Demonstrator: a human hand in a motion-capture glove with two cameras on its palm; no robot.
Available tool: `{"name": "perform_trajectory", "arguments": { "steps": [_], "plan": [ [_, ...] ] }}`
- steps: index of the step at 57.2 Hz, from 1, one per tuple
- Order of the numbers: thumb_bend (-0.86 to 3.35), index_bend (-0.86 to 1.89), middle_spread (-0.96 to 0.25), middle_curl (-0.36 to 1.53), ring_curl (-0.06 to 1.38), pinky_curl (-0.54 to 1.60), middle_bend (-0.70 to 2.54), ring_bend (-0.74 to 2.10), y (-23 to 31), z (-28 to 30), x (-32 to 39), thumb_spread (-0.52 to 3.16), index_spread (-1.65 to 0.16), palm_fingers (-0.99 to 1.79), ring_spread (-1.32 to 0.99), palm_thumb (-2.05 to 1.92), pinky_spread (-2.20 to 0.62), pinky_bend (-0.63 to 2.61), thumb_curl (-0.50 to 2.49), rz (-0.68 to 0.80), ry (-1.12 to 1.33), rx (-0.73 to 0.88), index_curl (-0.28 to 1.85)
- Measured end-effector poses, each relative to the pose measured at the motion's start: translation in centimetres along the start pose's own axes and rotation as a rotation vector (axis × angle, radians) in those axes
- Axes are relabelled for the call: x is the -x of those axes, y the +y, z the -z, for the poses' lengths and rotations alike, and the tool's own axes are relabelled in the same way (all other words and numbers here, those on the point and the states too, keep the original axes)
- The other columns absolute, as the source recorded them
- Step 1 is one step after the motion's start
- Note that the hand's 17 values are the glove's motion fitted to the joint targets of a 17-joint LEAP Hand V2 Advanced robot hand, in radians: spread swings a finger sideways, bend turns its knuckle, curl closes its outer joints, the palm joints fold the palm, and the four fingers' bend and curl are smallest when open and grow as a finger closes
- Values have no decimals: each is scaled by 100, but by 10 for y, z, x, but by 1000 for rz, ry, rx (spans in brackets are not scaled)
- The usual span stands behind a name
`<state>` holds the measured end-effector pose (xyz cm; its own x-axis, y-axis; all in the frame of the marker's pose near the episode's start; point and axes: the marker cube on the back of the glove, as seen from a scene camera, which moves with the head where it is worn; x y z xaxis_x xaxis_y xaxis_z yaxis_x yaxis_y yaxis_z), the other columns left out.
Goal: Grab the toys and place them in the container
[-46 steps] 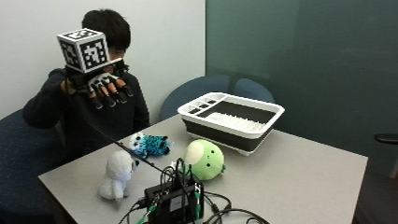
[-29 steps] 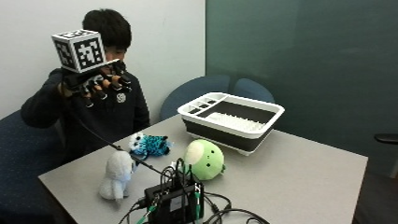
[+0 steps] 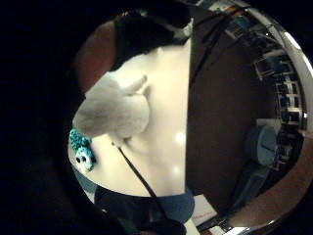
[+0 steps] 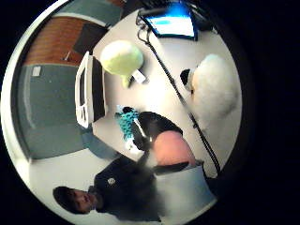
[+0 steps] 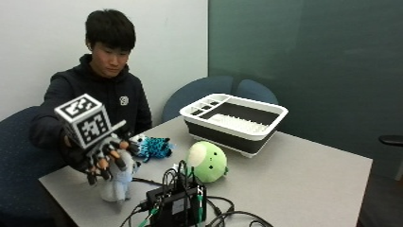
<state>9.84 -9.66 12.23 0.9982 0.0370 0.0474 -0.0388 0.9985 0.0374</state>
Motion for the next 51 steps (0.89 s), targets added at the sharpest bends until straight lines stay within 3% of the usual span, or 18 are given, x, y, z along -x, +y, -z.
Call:
{"name": "perform_trajectory", "arguments": {
  "steps": [10,17,27,35,43,48,51],
  "plan": [
    [4,14,3,20,20,35,19,27,-16,-57,-9,123,-28,-1,4,16,7,89,29,45,-182,-41,16],
    [20,14,-4,29,27,26,49,70,-26,-75,5,128,-26,76,-10,48,-2,74,38,100,-131,-143,16],
    [25,21,-15,42,44,33,73,106,-37,-42,44,95,-27,110,-32,72,-26,81,54,178,-72,-218,18],
    [24,37,-20,54,54,41,91,122,-30,36,115,72,-31,118,-39,76,-35,91,64,265,-43,-307,23],
    [22,61,-23,66,61,46,107,133,-38,123,228,51,-34,116,-41,74,-38,97,72,468,-63,-407,32],
    [22,73,-24,72,64,49,114,138,-28,148,316,40,-36,111,-41,74,-39,101,75,602,-88,-455,39],
    [22,78,-24,75,66,50,116,140,-36,152,357,35,-37,108,-42,74,-39,103,78,603,-162,-462,43]
  ]
}}
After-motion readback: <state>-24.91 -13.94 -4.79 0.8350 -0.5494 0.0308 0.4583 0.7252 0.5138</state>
